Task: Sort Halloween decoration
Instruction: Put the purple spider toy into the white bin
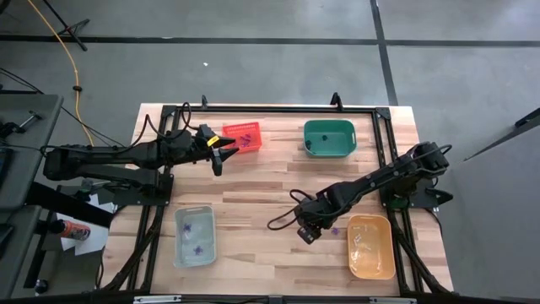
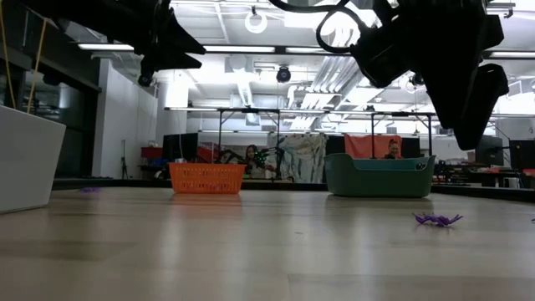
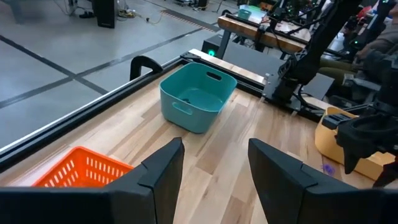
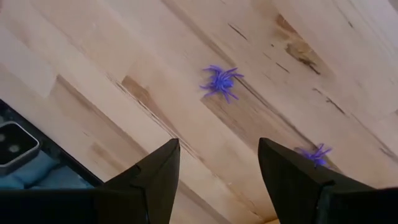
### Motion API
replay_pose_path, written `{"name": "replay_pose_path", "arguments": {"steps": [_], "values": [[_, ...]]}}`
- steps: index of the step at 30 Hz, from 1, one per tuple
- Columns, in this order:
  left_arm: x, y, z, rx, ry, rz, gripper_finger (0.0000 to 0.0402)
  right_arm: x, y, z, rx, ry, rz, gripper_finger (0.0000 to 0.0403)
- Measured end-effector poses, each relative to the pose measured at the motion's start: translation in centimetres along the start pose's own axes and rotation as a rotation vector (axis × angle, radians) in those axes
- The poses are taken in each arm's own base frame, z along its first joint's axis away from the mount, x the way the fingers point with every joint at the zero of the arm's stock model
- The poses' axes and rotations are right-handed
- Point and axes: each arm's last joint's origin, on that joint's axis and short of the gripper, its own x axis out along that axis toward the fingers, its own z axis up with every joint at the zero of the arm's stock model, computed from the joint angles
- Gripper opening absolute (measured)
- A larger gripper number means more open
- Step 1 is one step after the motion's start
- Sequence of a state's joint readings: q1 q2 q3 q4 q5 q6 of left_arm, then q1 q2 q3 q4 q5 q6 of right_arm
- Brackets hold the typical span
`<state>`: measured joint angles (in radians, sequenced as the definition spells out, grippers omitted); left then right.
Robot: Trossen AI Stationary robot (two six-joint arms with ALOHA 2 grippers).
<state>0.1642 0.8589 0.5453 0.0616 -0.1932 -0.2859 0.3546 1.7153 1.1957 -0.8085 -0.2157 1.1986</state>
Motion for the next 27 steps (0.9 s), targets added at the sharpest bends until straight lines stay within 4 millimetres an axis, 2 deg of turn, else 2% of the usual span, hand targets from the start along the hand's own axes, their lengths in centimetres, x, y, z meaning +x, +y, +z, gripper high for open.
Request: {"name": "replay_pose_path", "arguments": {"steps": [9,16,27], "values": [[0.0,0.0,-0.1,-0.062,0.015,0.004,0.0172,0.2,0.0,-0.4,0.086,-0.045,-0.035,0.0213],[0.0,0.1,-0.4,-0.087,0.038,0.013,0.0172,2.1,-0.2,0.1,0.065,-0.04,-0.104,0.0213],[0.0,0.1,-0.4,-0.148,0.037,0.014,0.0172,4.6,-0.1,2.0,0.069,-0.022,-0.091,0.0213]]}}
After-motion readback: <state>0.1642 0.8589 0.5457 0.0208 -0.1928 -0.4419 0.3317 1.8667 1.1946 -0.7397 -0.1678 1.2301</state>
